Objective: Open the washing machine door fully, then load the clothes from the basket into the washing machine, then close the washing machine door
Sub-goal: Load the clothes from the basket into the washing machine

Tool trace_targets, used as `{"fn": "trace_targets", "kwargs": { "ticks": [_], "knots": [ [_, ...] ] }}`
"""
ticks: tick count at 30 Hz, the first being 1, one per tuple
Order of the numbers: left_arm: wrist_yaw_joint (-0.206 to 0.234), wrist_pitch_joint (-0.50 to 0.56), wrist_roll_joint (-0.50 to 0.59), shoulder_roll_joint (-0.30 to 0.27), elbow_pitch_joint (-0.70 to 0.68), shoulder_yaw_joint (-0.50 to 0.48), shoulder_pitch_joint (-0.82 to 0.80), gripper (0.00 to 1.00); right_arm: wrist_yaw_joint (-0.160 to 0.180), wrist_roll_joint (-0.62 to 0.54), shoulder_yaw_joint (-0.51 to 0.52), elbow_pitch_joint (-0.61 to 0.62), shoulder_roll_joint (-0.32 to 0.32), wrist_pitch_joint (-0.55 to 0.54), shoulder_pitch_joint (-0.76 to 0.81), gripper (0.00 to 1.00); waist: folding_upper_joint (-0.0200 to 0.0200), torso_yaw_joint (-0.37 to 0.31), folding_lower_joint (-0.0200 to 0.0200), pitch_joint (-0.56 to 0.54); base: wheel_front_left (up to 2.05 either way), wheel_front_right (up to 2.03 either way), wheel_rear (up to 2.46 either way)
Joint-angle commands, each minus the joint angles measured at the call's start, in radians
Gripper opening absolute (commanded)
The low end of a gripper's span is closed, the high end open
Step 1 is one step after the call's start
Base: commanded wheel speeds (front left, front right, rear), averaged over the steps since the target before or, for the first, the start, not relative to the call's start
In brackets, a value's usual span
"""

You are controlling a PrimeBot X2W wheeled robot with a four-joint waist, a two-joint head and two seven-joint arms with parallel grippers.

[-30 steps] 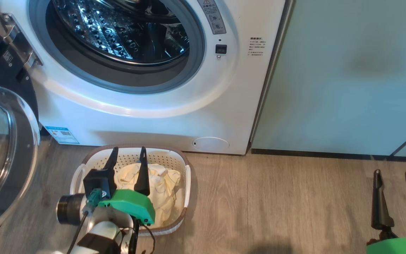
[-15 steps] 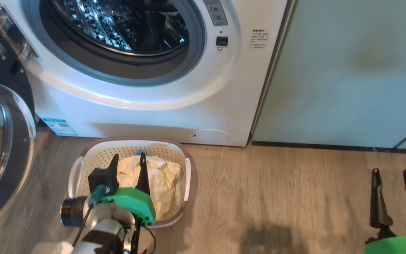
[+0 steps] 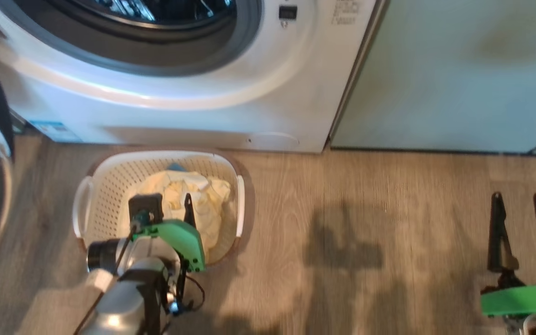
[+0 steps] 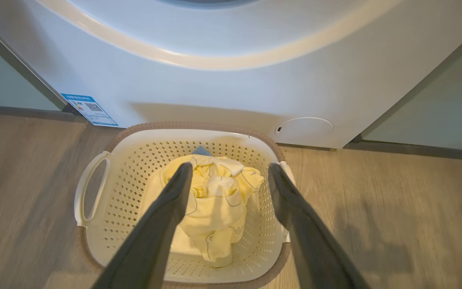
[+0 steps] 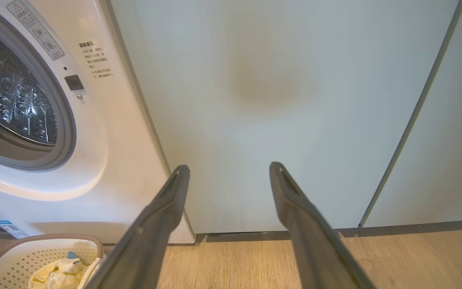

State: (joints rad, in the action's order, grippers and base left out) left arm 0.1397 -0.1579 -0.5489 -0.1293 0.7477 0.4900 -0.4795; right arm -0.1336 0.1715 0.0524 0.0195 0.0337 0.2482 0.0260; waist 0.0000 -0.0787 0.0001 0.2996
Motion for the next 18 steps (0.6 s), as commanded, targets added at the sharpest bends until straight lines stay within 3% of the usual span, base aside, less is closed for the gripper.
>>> {"fn": "trace_targets", "kwargs": {
  "ticks": [1, 10, 18],
  "knots": [
    [-0.015, -0.015, -0.010, -0.009, 0.033, -0.029, -0.063, 1.00, 0.003, 0.007, -0.026, 0.036, 0.017, 0.012, -0.042, 1.00, 0.0000, -0.012, -0.0001, 0.055, 0.00, 0.00, 0.00],
    [-0.072, -0.055, -0.034, 0.026, 0.282, -0.048, -0.263, 1.00, 0.003, 0.018, -0.027, 0.049, 0.017, 0.013, -0.122, 1.00, 0.0000, -0.028, -0.0001, 0.229, 0.00, 0.00, 0.00],
    [-0.106, -0.076, -0.048, 0.029, 0.410, -0.062, -0.379, 1.00, 0.003, 0.030, -0.031, 0.062, 0.017, 0.013, -0.172, 1.00, 0.0000, -0.036, -0.0001, 0.331, 0.00, 0.00, 0.00]
  ]
}}
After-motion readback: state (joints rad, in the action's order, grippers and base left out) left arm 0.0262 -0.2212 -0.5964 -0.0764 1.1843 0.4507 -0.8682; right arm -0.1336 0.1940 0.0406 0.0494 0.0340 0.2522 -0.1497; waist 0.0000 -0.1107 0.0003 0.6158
